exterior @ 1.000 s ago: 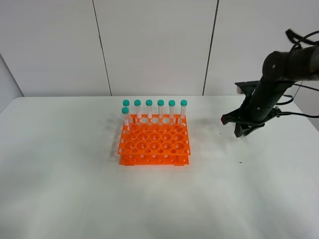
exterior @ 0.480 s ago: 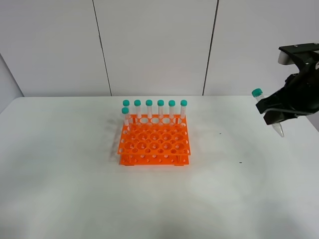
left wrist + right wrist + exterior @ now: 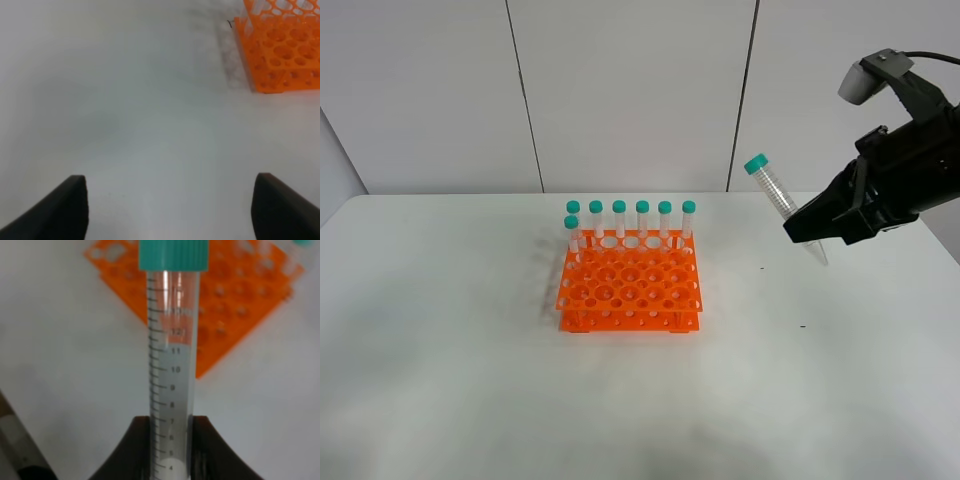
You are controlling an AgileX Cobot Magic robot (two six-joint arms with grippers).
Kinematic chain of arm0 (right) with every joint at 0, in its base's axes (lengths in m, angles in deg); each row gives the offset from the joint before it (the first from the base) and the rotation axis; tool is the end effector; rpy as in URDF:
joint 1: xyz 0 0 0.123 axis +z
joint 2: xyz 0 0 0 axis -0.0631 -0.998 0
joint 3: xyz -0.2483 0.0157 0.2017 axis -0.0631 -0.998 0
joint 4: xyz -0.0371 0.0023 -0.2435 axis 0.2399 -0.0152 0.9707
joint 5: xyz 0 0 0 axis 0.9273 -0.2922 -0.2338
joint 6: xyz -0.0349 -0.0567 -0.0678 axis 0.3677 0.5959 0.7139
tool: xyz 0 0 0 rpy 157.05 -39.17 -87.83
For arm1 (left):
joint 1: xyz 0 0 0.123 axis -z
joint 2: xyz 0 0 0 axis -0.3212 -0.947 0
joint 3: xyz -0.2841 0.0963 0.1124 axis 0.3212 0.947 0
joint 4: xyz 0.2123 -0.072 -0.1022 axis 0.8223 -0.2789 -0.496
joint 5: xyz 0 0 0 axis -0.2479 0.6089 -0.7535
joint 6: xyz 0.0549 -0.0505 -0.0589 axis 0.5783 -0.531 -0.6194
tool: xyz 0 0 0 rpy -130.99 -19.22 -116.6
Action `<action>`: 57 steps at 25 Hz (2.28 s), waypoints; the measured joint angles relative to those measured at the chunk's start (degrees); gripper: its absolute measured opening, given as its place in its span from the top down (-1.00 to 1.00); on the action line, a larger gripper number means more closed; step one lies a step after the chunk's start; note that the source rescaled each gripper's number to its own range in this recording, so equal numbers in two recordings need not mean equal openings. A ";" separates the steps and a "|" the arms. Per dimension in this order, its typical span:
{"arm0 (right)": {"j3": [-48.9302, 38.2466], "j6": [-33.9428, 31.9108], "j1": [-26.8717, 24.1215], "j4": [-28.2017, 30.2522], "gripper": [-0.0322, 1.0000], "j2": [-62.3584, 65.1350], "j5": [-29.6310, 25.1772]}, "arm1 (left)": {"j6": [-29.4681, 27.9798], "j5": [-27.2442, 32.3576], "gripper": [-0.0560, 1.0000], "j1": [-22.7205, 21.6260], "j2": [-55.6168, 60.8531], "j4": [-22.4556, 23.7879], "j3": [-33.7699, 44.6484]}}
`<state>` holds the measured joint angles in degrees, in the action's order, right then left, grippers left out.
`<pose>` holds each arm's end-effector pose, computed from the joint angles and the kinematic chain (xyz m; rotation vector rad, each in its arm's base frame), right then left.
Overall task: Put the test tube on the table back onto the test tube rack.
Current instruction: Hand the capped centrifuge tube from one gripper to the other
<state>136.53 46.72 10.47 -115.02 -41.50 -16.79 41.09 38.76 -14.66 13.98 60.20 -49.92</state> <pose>0.2281 0.0769 0.3539 -0.9379 2.2733 0.5379 -0.0424 0.0030 0.2742 0.0719 2.0242 -0.0450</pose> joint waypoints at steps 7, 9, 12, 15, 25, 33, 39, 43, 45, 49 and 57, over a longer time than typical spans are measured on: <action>-8.86 4.06 0.14 -5.09 0.87 0.00 1.71 | 0.00 -0.29 -1.00 0.00 0.00 0.00 0.00; -9.13 4.11 1.72 -5.22 0.87 0.00 4.09 | 0.00 -1.20 -1.00 0.00 -0.12 0.00 -0.50; -9.13 3.44 7.31 -5.49 0.87 0.00 7.66 | 0.00 -4.75 -1.00 0.00 -4.25 -2.38 -1.63; -9.13 0.70 12.26 -5.49 0.87 -1.03 12.03 | 1.15 -10.53 -1.00 0.00 -11.96 -6.12 -3.13; -6.03 -1.61 19.45 -6.35 0.87 -9.87 18.60 | 24.29 -28.94 -1.00 0.04 -41.75 -32.74 -6.61; -5.86 3.33 19.54 -8.56 0.87 -9.81 15.04 | 55.07 -27.47 -1.00 0.16 -59.58 -71.54 -6.61; -5.86 3.72 19.54 -9.07 0.87 -9.81 14.19 | 68.96 -24.16 -1.00 3.90 -67.00 -91.27 -6.61; -5.86 4.32 19.54 -10.10 0.87 -9.81 14.15 | 72.79 -24.67 -1.00 9.42 -71.07 -97.30 -6.76; -5.86 4.60 19.54 -10.43 0.87 -9.81 14.08 | 73.67 -25.39 -1.00 11.76 -73.40 -98.19 -7.53; -5.86 5.10 19.54 -11.05 0.87 -9.81 14.08 | 74.07 -25.70 -1.00 15.80 -78.01 -98.52 -10.34; -5.86 5.48 19.54 -11.47 0.87 -9.81 14.08 | 74.14 -25.86 -0.99 21.36 -85.08 -98.81 -16.59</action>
<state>130.68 52.20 30.01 -126.49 -51.31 -2.71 115.23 12.90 6.69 -71.10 -38.61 -66.51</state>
